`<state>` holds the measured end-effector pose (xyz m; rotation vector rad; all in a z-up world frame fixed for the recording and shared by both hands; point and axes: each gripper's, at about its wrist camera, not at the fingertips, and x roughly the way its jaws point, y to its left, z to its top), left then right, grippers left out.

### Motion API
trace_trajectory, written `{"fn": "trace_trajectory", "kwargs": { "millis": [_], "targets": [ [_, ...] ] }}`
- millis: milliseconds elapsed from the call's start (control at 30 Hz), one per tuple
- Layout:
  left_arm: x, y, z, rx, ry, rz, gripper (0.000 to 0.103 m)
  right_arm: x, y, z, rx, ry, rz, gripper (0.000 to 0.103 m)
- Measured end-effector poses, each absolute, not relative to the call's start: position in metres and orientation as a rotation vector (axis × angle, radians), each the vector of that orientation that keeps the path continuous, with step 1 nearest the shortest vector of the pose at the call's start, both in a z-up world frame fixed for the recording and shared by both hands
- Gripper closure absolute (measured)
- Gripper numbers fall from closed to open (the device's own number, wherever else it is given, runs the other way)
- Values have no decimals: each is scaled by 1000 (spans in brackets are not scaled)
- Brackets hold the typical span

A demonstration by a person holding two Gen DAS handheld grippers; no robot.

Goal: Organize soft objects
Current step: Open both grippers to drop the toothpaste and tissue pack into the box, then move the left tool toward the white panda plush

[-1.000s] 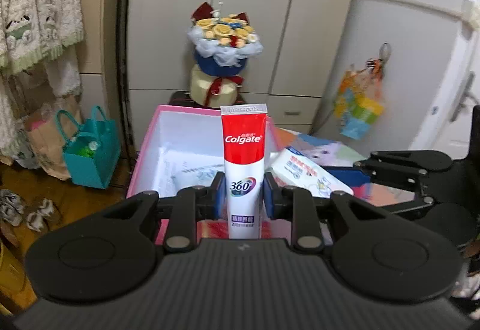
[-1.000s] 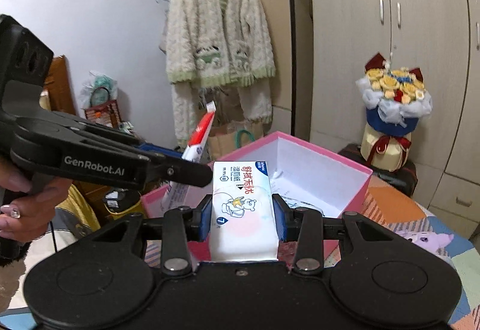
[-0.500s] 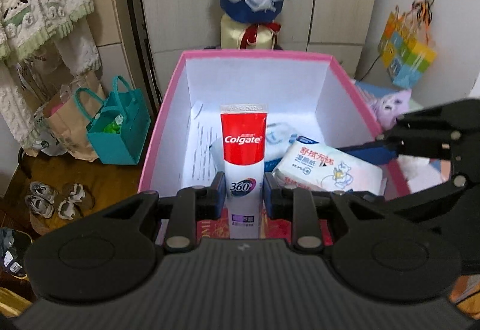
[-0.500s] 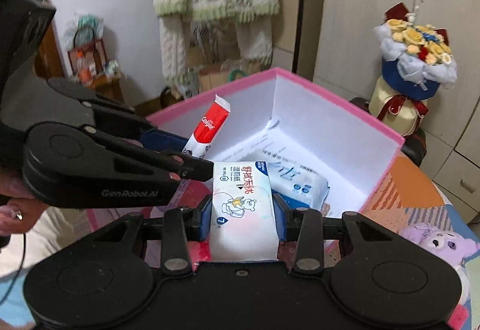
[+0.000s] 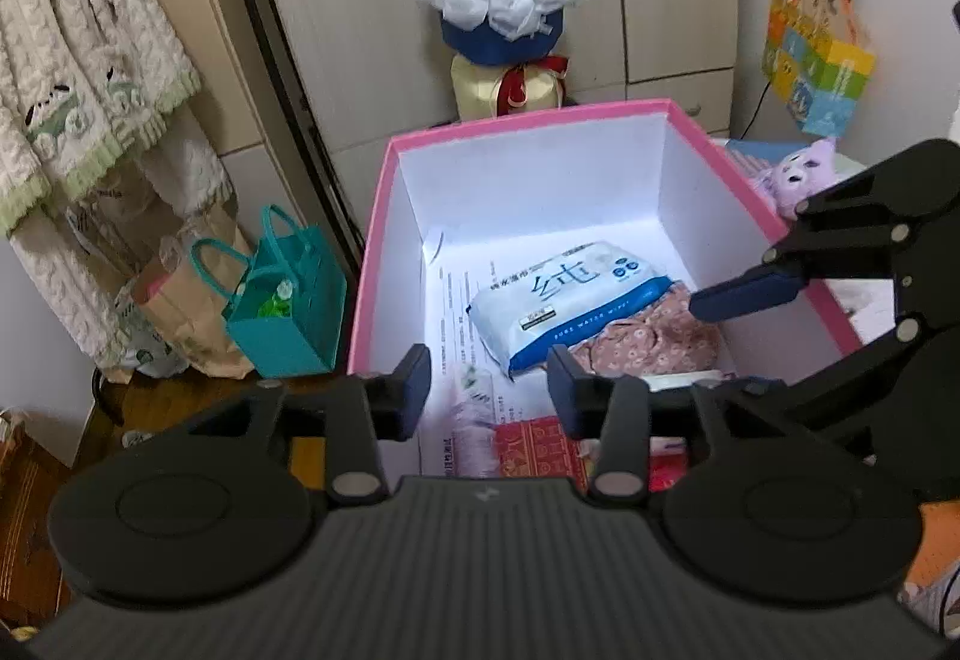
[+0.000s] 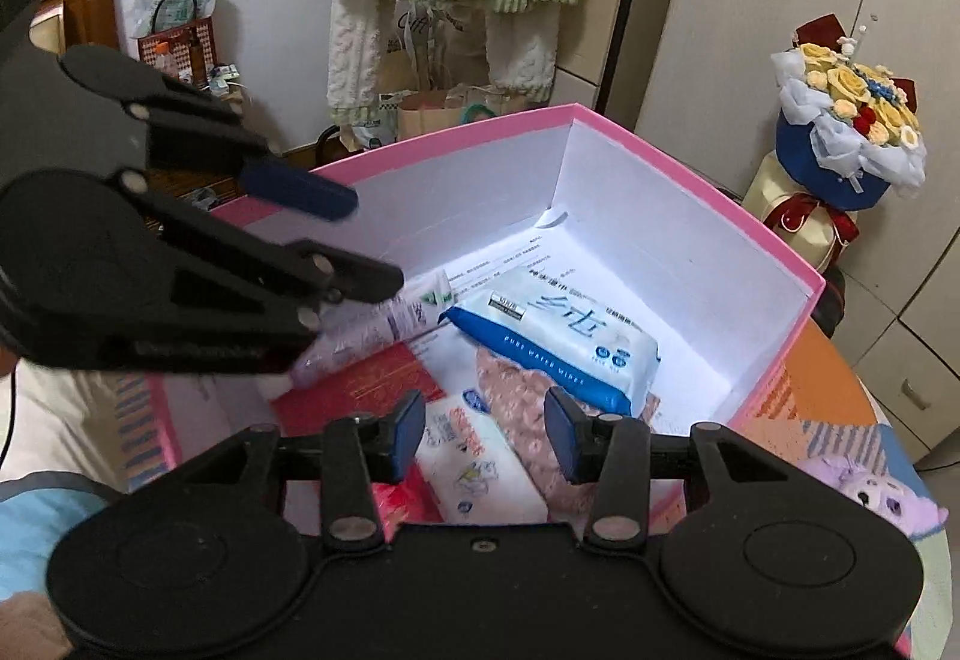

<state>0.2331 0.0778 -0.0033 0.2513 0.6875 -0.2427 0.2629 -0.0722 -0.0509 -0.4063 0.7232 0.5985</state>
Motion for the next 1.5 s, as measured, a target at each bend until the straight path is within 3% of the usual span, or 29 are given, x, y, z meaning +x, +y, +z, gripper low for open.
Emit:
{"fn": "trace_trajectory", "kwargs": {
  "millis": [367,833,900,1067,1200,1500],
  "targets": [
    [185,88,28,227,646,-297,51,220,-83,-24,-401,669,578,43],
    [112,77,66,238,542,-377,35,148,-113,7,-352,588,571,20],
    [105,75,67,225,532,-400,28,135,-123,10,-334,573,581,19],
    [90,68,62,193,551,-428,27,100,-158,12,-263,531,577,18],
    [71,55,62,206,505,-443,19,76,-187,7,-236,509,545,17],
    [72,-17,34,169,531,-633,18,59,-227,-17,-223,450,497,16]
  ]
}}
